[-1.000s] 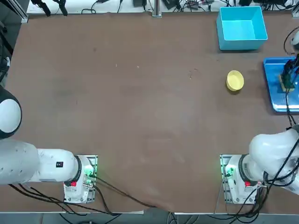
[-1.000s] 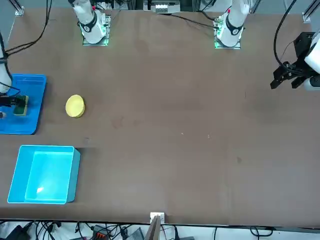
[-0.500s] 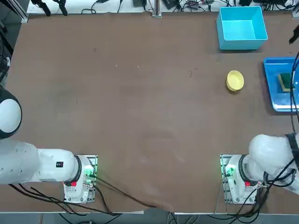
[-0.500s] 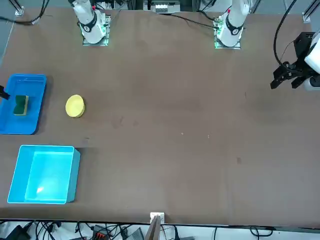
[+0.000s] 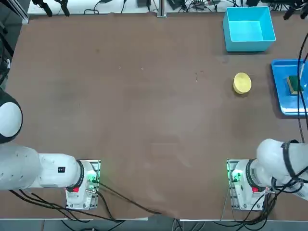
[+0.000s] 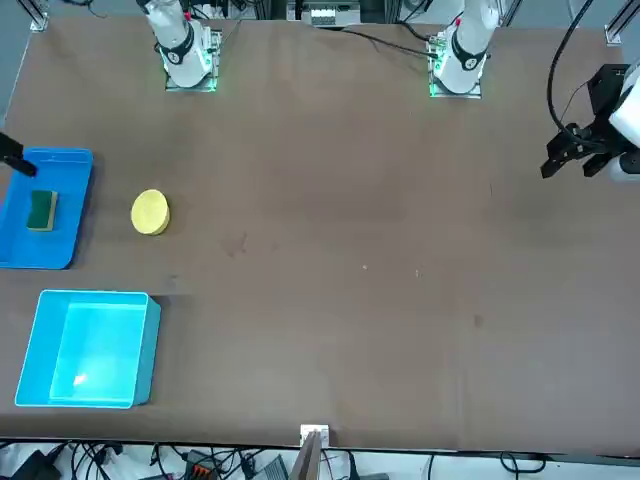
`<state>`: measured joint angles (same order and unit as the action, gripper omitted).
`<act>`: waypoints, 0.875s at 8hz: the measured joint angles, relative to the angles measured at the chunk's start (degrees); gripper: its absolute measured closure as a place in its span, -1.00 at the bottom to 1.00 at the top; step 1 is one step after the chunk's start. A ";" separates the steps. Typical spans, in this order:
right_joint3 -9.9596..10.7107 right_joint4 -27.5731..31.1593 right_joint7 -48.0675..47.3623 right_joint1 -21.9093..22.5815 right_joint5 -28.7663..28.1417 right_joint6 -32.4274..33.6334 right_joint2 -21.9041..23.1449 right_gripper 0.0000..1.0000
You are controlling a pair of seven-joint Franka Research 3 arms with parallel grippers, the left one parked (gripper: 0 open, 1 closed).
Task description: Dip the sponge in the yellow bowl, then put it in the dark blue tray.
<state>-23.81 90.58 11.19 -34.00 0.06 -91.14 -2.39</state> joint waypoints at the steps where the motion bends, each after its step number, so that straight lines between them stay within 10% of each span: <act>1: -2.22 -1.06 -3.30 0.84 -0.02 0.67 0.21 -1.00; 2: -1.10 -1.34 -6.70 5.12 -0.01 0.85 0.37 -1.00; 7: 21.50 -1.18 -10.00 33.30 0.00 1.63 2.02 -1.00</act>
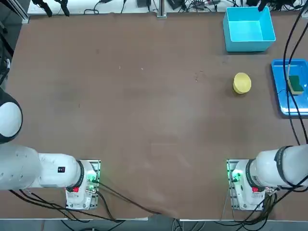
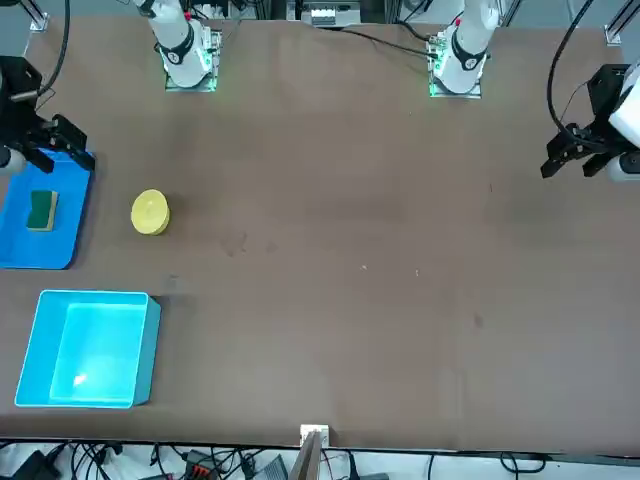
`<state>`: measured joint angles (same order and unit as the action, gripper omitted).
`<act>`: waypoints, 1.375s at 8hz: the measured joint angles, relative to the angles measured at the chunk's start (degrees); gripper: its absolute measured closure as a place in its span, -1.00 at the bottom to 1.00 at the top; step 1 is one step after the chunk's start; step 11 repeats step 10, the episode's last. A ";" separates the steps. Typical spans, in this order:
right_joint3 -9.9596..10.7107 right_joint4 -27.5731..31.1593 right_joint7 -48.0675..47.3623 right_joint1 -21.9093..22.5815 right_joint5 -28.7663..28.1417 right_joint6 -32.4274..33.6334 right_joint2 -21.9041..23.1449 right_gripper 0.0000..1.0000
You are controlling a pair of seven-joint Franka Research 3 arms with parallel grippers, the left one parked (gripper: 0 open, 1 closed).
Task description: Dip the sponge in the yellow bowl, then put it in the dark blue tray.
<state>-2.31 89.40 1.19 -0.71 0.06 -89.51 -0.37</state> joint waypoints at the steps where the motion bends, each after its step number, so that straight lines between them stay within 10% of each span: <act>1: 3.38 0.66 0.02 3.56 0.00 0.14 0.59 -1.00; 4: 11.13 3.68 0.19 11.49 0.01 0.26 3.07 -1.00; 11: 12.77 4.17 0.17 12.25 0.05 2.42 4.60 -1.00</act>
